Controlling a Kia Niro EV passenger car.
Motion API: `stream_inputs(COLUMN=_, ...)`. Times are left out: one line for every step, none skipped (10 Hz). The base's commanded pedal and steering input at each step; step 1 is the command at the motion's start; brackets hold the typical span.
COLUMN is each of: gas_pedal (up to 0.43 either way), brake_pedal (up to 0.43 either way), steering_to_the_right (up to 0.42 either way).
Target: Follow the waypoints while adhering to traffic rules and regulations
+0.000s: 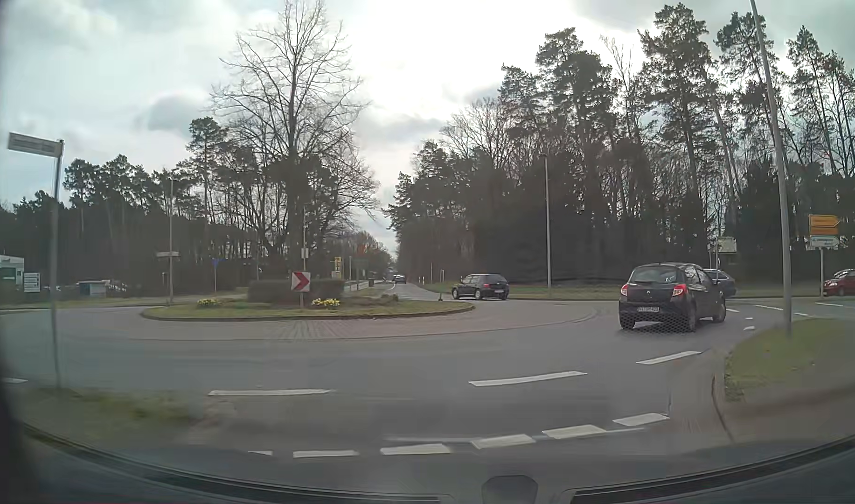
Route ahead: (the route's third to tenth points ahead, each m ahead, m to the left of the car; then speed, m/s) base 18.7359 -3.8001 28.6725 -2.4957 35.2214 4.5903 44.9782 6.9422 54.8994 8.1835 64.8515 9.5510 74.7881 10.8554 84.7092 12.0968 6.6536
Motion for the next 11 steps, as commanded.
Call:
stream_inputs(gas_pedal=0.098, brake_pedal=0.0, steering_to_the_right=0.149)
stream_inputs(gas_pedal=0.098, brake_pedal=0.0, steering_to_the_right=0.161)
stream_inputs(gas_pedal=0.098, brake_pedal=0.0, steering_to_the_right=0.172)
stream_inputs(gas_pedal=0.098, brake_pedal=0.0, steering_to_the_right=0.185)
stream_inputs(gas_pedal=0.11, brake_pedal=0.0, steering_to_the_right=0.19)
stream_inputs(gas_pedal=0.118, brake_pedal=0.0, steering_to_the_right=0.19)
stream_inputs(gas_pedal=0.13, brake_pedal=0.0, steering_to_the_right=0.19)
stream_inputs(gas_pedal=0.138, brake_pedal=0.0, steering_to_the_right=0.189)
stream_inputs(gas_pedal=0.138, brake_pedal=0.0, steering_to_the_right=0.188)
stream_inputs(gas_pedal=0.15, brake_pedal=0.0, steering_to_the_right=0.184)
stream_inputs(gas_pedal=0.15, brake_pedal=0.0, steering_to_the_right=0.177)
